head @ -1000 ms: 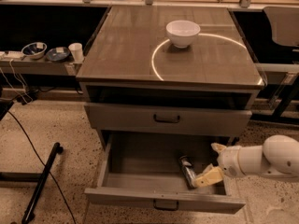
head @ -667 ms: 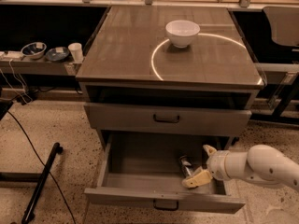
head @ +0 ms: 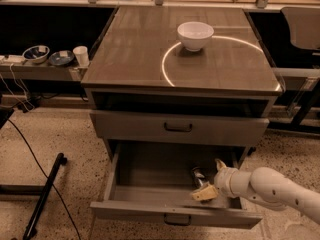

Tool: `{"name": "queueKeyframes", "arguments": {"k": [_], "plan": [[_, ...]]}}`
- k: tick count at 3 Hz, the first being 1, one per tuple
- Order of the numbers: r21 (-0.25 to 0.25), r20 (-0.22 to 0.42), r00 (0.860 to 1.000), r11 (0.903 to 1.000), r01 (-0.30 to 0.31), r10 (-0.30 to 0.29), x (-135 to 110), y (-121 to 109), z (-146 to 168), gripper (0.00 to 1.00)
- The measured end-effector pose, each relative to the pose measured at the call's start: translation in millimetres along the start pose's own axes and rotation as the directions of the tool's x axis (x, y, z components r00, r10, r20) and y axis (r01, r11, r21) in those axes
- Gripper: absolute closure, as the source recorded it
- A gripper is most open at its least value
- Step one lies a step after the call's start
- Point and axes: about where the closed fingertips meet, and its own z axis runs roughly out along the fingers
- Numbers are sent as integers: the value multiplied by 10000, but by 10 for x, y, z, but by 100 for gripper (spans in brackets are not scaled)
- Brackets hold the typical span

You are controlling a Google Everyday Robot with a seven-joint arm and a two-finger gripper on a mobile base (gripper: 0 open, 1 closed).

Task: Pick redbull can from middle drawer and place on counter

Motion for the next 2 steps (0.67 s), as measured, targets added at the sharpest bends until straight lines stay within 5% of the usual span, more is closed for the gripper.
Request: {"name": "queueKeyframes", "arguments": {"k": [2], "plan": [[288, -706, 9956, 9978, -596, 615, 368, -120, 350, 0]]}}
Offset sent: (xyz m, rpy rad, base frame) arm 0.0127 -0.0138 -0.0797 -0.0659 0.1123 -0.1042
